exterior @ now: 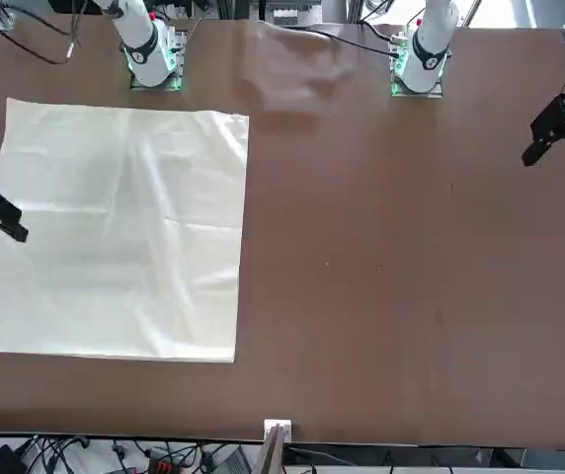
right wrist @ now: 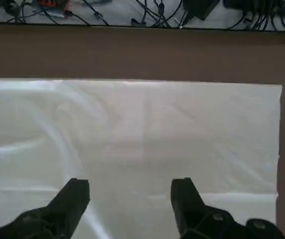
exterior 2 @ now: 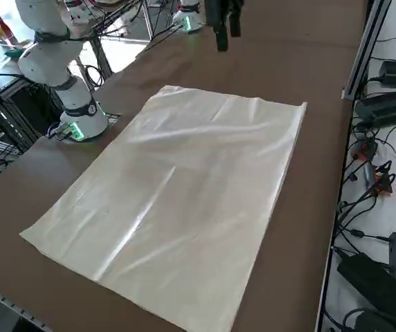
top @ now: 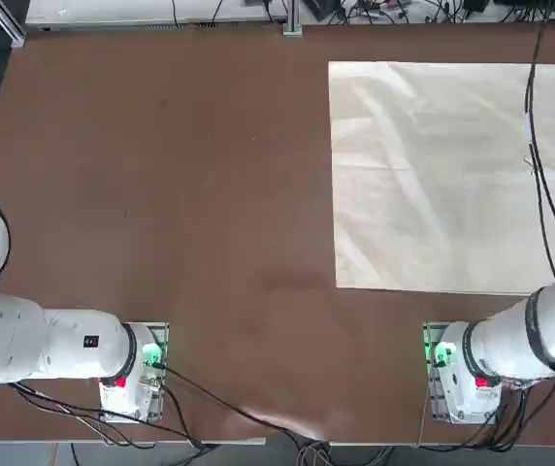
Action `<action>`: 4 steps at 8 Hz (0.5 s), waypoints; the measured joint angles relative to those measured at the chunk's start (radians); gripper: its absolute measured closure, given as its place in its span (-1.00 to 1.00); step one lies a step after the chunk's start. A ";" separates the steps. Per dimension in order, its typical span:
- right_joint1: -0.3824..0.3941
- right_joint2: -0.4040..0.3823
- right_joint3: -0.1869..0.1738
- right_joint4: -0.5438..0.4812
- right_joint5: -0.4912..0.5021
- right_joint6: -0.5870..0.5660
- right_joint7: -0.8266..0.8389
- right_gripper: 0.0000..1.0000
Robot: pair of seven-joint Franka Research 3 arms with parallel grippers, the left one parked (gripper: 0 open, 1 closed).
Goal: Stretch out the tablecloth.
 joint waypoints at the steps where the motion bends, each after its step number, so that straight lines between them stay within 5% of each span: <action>1: -0.052 -0.028 0.051 -0.030 0.004 -0.012 0.000 -1.00; 4: -0.081 -0.064 0.068 -0.137 0.025 0.000 0.003 -1.00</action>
